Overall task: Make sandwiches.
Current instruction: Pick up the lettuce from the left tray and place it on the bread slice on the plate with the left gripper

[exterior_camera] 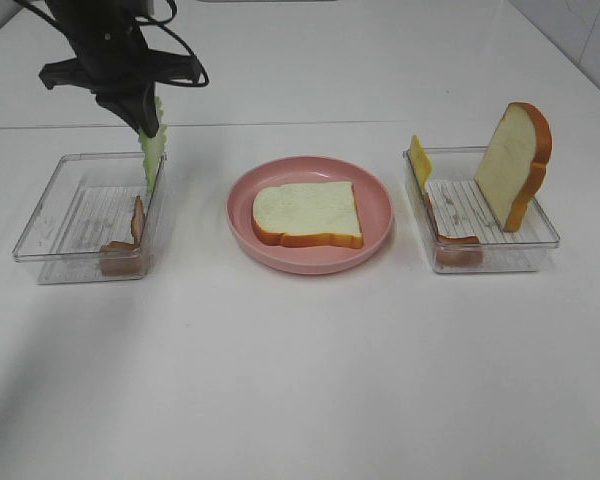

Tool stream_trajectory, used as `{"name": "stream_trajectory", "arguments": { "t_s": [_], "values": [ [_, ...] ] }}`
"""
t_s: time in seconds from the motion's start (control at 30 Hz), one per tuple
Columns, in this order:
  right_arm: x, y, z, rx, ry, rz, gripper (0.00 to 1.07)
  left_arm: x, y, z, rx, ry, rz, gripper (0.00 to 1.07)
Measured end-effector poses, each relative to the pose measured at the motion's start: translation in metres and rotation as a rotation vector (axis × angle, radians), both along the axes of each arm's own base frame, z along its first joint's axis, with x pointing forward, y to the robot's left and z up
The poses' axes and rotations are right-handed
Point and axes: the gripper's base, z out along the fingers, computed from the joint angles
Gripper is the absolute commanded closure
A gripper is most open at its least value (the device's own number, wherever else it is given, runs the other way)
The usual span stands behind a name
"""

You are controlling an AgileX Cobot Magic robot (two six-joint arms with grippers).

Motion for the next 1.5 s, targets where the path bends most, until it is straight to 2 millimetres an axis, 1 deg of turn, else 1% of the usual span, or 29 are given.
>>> {"name": "stream_trajectory", "arguments": {
  "t_s": [0.03,0.1,0.13,0.2,0.23,0.3,0.4,0.47,0.57,0.6,0.63,0.67,0.7,0.73,0.77,0.8,0.83,0.87,0.93,0.97,1.0,1.07,1.1,1.2,1.27,1.33,1.37,1.4,1.5],
  "values": [
    [0.000,0.000,0.000,0.000,0.000,0.000,0.11,0.000,0.000,0.000,0.000,0.000,0.000,1.07],
    [0.000,0.000,0.000,0.000,0.000,0.000,0.11,-0.007,-0.005,0.025,-0.022,-0.045,-0.007,1.07],
    [0.000,0.000,0.000,0.000,0.000,0.000,0.11,-0.007,-0.005,0.025,-0.022,-0.045,-0.007,1.07],
    [0.000,0.000,0.000,0.000,0.000,0.000,0.11,-0.013,-0.010,0.039,-0.039,-0.071,-0.019,1.07],
    [0.000,0.000,0.000,0.000,0.000,0.000,0.11,-0.013,-0.010,0.039,-0.039,-0.071,-0.019,1.07],
    [0.000,0.000,0.000,0.000,0.000,0.000,0.11,-0.018,-0.017,0.052,-0.086,-0.089,-0.031,1.07],
    [0.000,0.000,0.000,0.000,0.000,0.000,0.11,-0.019,-0.020,0.056,-0.103,-0.093,-0.035,1.07],
    [0.000,0.000,0.000,0.000,0.000,0.000,0.11,-0.026,-0.039,0.061,-0.187,-0.090,-0.061,1.07],
    [0.000,0.000,0.000,0.000,0.000,0.000,0.11,-0.026,-0.045,0.062,-0.206,-0.099,-0.067,1.07],
    [0.000,0.000,0.000,0.000,0.000,0.000,0.11,-0.028,-0.059,0.063,-0.256,-0.118,-0.081,1.07],
    [0.000,0.000,0.000,0.000,0.000,0.000,0.11,-0.030,-0.067,0.063,-0.280,-0.121,-0.090,1.07],
    [0.000,0.000,0.000,0.000,0.000,0.000,0.11,-0.030,-0.067,0.063,-0.280,-0.121,-0.090,1.07],
    [0.000,0.000,0.000,0.000,0.000,0.000,0.11,-0.032,-0.082,0.061,-0.325,-0.130,-0.106,1.07],
    [0.000,0.000,0.000,0.000,0.000,0.000,0.11,-0.035,-0.098,0.056,-0.366,-0.130,-0.127,1.07],
    [0.000,0.000,0.000,0.000,0.000,0.000,0.11,-0.035,-0.098,0.056,-0.366,-0.130,-0.127,1.07],
    [0.000,0.000,0.000,0.000,0.000,0.000,0.11,-0.035,-0.105,0.052,-0.382,-0.127,-0.132,1.07],
    [0.000,0.000,0.000,0.000,0.000,0.000,0.11,-0.037,-0.118,0.043,-0.422,-0.111,-0.145,1.07],
    [0.000,0.000,0.000,0.000,0.000,0.000,0.11,-0.037,-0.118,0.043,-0.422,-0.111,-0.145,1.07],
    [0.000,0.000,0.000,0.000,0.000,0.000,0.11,-0.039,-0.138,0.028,-0.476,-0.079,-0.155,1.07],
    [0.000,0.000,0.000,0.000,0.000,0.000,0.11,-0.039,-0.138,0.028,-0.476,-0.079,-0.155,1.07],
    [0.000,0.000,0.000,0.000,0.000,0.000,0.11,-0.040,-0.147,0.017,-0.500,-0.053,-0.156,1.07],
    [0.000,0.000,0.000,0.000,0.000,0.000,0.11,-0.040,-0.151,0.011,-0.508,-0.041,-0.155,1.07],
    [0.000,0.000,0.000,0.000,0.000,0.000,0.11,-0.039,-0.156,-0.002,-0.517,-0.019,-0.148,1.07],
    [0.000,0.000,0.000,0.000,0.000,0.000,0.11,-0.038,-0.158,-0.009,-0.519,-0.006,-0.143,1.07],
    [0.000,0.000,0.000,0.000,0.000,0.000,0.11,-0.035,-0.163,-0.033,-0.512,0.025,-0.128,1.07],
    [0.000,0.000,0.000,0.000,0.000,0.000,0.11,-0.034,-0.163,-0.039,-0.509,0.032,-0.124,1.07],
    [0.000,0.000,0.000,0.000,0.000,0.000,0.11,-0.032,-0.164,-0.051,-0.500,0.050,-0.122,1.07],
    [0.000,0.000,0.000,0.000,0.000,0.000,0.11,-0.032,-0.164,-0.051,-0.500,0.050,-0.122,1.07],
    [0.000,0.000,0.000,0.000,0.000,0.000,0.11,-0.031,-0.165,-0.064,-0.484,0.060,-0.138,1.07]
  ]
}}
